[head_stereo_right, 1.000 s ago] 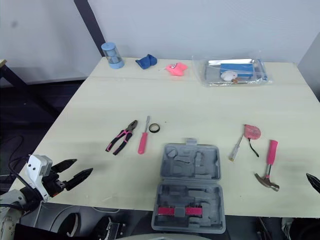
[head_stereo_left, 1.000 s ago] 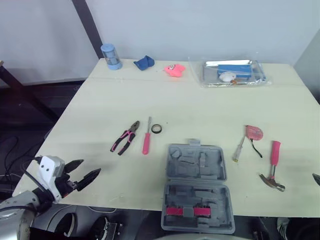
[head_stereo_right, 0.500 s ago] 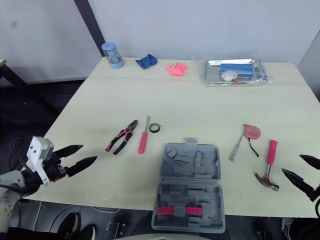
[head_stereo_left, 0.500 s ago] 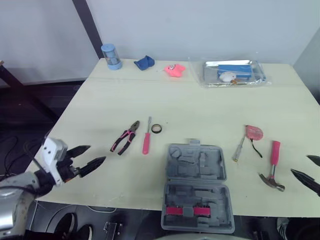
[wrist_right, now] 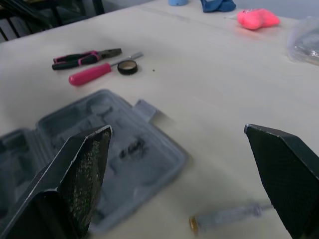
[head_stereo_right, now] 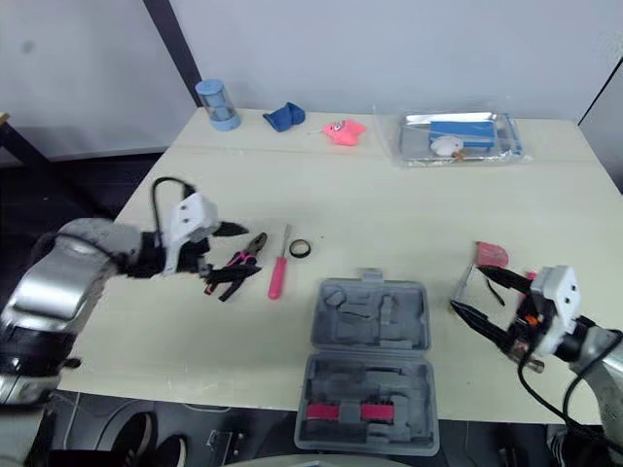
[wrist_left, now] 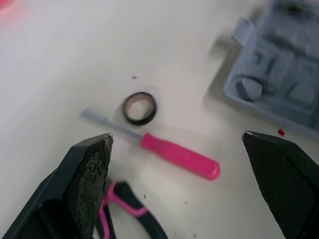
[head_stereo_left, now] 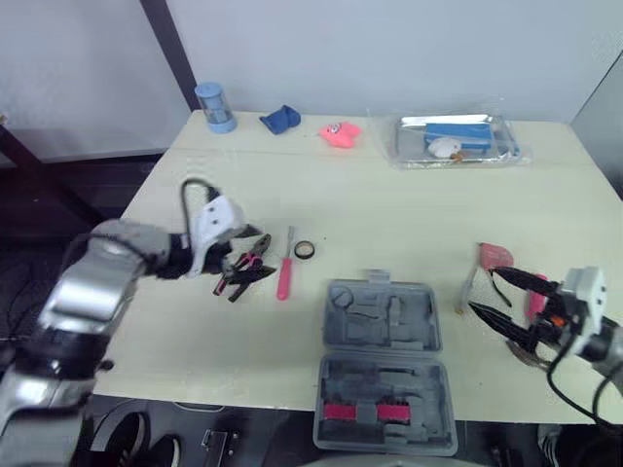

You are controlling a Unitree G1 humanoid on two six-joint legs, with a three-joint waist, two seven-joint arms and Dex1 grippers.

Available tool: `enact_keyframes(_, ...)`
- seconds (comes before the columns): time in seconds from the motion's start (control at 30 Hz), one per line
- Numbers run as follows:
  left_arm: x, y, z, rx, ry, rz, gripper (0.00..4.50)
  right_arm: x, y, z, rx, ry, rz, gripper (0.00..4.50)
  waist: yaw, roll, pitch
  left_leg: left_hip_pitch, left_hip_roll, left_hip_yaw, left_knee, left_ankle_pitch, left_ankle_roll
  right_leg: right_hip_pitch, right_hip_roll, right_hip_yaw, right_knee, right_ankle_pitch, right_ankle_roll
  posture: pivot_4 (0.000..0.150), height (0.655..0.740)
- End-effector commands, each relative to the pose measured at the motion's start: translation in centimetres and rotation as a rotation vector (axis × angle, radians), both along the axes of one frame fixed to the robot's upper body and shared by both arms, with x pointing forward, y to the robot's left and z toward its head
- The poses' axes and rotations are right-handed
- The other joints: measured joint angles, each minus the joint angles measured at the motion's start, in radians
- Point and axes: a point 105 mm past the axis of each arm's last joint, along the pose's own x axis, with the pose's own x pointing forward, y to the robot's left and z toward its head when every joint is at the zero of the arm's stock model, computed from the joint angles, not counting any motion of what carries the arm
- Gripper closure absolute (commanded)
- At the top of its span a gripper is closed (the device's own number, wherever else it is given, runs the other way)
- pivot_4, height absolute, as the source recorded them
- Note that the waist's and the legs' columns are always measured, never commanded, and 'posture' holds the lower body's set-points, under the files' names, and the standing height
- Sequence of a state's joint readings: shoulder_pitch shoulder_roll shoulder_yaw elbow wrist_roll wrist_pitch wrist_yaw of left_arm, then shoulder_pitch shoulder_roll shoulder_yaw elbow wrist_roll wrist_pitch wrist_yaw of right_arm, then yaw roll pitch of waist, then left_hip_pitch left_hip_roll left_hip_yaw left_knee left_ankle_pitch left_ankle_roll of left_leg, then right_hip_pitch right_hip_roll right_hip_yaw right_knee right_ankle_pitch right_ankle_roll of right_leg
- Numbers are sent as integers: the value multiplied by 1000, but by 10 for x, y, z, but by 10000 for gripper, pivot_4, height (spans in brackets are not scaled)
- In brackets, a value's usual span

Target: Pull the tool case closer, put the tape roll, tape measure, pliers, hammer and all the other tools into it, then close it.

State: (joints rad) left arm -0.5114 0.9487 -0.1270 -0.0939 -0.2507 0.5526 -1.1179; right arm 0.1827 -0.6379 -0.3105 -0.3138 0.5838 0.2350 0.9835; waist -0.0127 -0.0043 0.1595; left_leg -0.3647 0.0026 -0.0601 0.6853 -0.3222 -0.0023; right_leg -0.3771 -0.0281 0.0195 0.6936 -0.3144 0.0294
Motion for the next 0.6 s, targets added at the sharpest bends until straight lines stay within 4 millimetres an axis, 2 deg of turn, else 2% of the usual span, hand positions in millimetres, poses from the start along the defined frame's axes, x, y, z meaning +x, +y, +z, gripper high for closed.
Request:
enact_keyframes(0.03,9,-15,-2,100,37,-16,830,1,11,7,4,-25,29,0,-2,0,0,0,0,0,0,0,0,0,0,0,0,0,0,1500,7400)
enact_keyframes(0.23,29,-52,-6,251,105,-56,830,5,18,10,17,-24,57,0,-2,-3,2,0,0,0,2,0,1,0,2,1,1,0,1,1500,7400)
enact_keyframes(0.33,42,-58,-13,372,73,-51,830,5,18,10,6,-22,66,0,-1,-3,2,0,-1,0,2,-1,2,0,3,1,1,0,1,1500,7400)
enact_keyframes(0.5,57,-71,-20,455,72,-20,830,5,14,15,-1,-29,59,0,-2,-3,2,-1,0,0,2,1,-1,-1,3,2,1,0,1,1500,7400)
enact_keyframes(0.6,58,-73,-27,491,100,-2,830,6,10,16,-13,-35,46,0,-2,-4,3,-1,0,0,2,1,-1,-1,2,2,1,0,1,1500,7400)
